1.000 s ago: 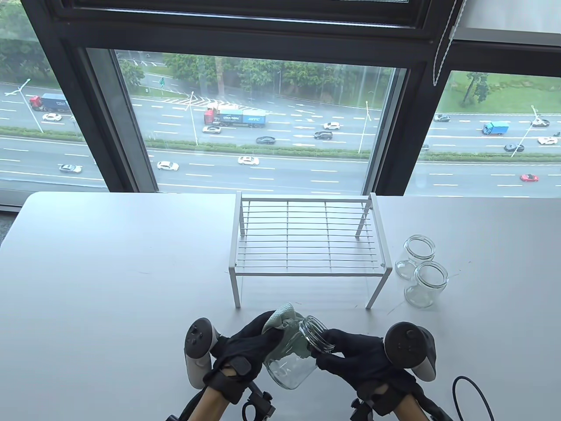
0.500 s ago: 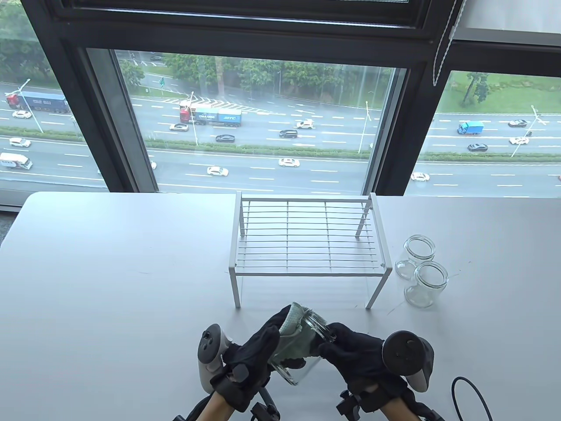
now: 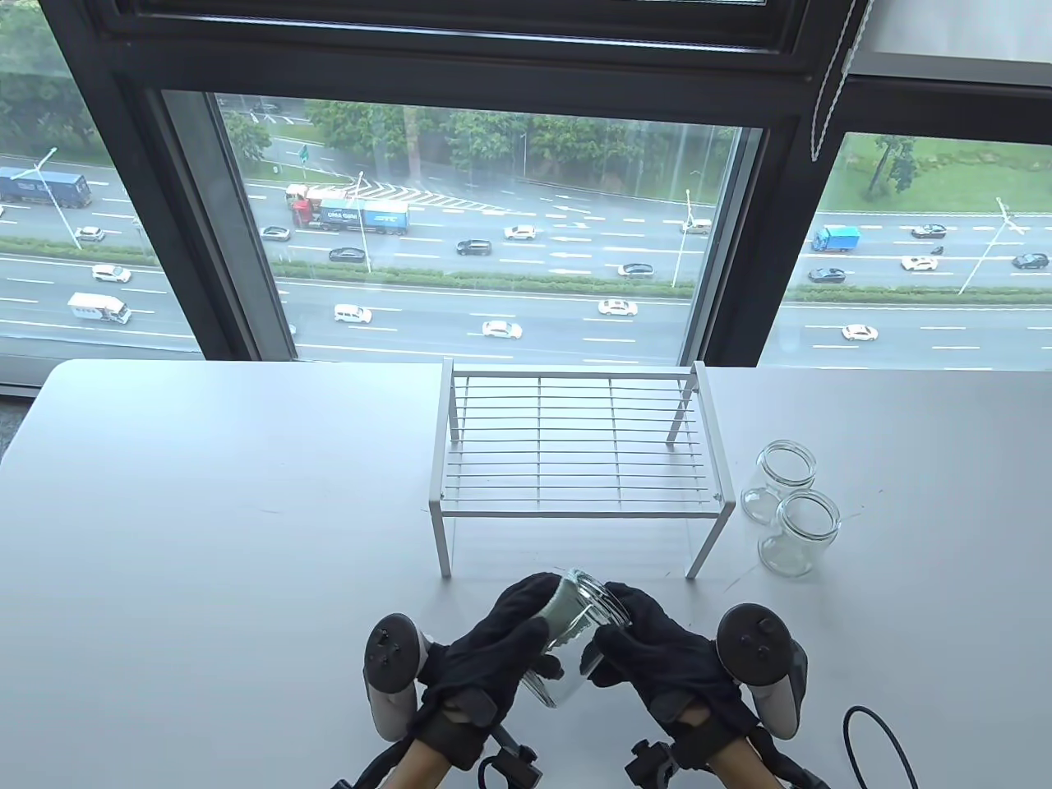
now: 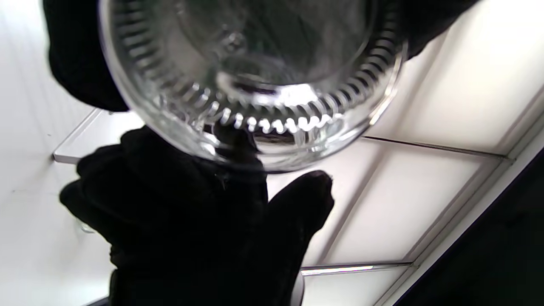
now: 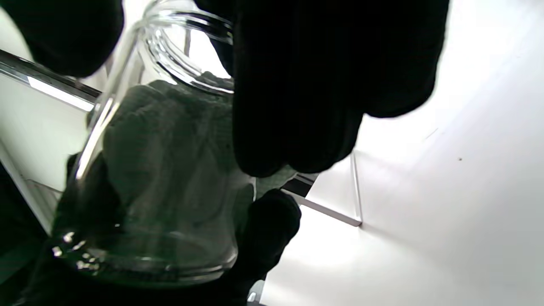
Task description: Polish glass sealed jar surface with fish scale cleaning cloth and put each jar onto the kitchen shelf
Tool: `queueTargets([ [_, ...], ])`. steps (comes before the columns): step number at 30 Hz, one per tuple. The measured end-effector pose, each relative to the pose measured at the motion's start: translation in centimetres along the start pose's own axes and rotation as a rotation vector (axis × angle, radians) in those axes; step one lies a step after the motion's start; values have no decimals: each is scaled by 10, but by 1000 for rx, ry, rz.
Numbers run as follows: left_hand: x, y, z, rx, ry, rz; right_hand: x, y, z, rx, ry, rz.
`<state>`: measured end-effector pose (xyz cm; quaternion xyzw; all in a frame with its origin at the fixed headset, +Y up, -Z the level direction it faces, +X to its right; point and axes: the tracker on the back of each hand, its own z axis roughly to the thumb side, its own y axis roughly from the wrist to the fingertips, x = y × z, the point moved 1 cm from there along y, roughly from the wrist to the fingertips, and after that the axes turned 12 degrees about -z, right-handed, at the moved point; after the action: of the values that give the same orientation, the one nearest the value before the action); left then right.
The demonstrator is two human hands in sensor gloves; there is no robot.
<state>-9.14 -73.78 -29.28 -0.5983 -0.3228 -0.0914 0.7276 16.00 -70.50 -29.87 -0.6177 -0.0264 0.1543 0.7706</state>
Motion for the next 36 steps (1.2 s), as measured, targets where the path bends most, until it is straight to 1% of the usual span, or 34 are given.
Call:
queueTargets([
  [1, 0, 0, -3, -6, -86, -20, -1, 1, 0, 20, 21, 38],
  [2, 1, 0, -9, -19, -223, -71, -2, 3, 2, 38, 43, 94],
  [3, 4, 1, -13, -29, -309, -128, -2, 4, 3, 55, 34, 118],
  [4, 5, 1, -15, -37, -329, -151, -1, 4, 3, 58, 21, 124],
  [6, 5, 1, -16, -68, -285, -157, 3, 2, 5, 81, -117, 112],
  [7, 4, 1, -15, -79, -253, -154, 4, 2, 6, 120, -190, 107],
  [8, 4, 1, -14, -90, -208, -157, 6, 2, 8, 195, -325, 90],
  [9, 4, 1, -12, -90, -172, -162, 7, 0, 9, 211, -368, 70],
  [11, 3, 1, -9, -77, -134, -145, 6, -1, 10, 223, -337, -11],
  [13, 2, 1, -4, -67, -54, -127, 5, -2, 9, 191, -312, -62],
  [14, 2, 1, 0, -58, 30, -118, 4, -3, 7, 161, -314, -106],
  [15, 3, 1, 3, -55, 96, -112, 4, -3, 6, 141, -320, -124],
  [18, 8, 1, 16, -26, 406, -87, 4, -4, 3, 39, -347, -169],
  [20, 14, 2, 25, -25, 632, -111, 3, -7, 3, 11, -408, -207],
  [21, 14, 2, 26, -21, 680, -106, 2, -8, 4, 5, -417, -224],
  [22, 12, 0, 26, -10, 684, -67, 1, -10, 6, -29, -404, -230],
  [23, 12, 0, 25, 9, 633, -50, 0, -11, 7, -48, -386, -231],
  [24, 10, 0, 24, 15, 566, -46, 0, -11, 8, -37, -350, -234],
  [25, 6, -2, 23, 17, 514, -20, 1, -10, 7, -13, -304, -220],
  [26, 1, -2, 20, 20, 420, 10, 1, -8, 6, -4, -191, -158],
  [28, -5, -3, 7, -5, 118, 25, -1, -4, 5, 2, 4, -16],
  [29, -6, -3, 0, -23, -28, 11, -1, -2, 5, 28, 40, 57],
  [30, -5, -2, -6, -48, -168, -38, 0, 0, 5, 59, 43, 99],
  [31, -3, -1, -9, -56, -231, -83, -1, 2, 6, 81, 25, 122],
  [32, 1, 1, -12, -67, -274, -165, -1, 3, 5, 89, -9, 138],
  [33, 3, 1, -12, -69, -275, -203, 0, 4, 6, 122, -45, 179],
  [34, 3, 0, -11, -82, -236, -202, 3, 2, 6, 108, -122, 156],
  [35, 2, 0, -8, -77, -178, -176, 5, 0, 7, 130, -228, 105],
  [36, 2, 0, -6, -83, -131, -156, 5, 0, 8, 158, -295, 94],
])
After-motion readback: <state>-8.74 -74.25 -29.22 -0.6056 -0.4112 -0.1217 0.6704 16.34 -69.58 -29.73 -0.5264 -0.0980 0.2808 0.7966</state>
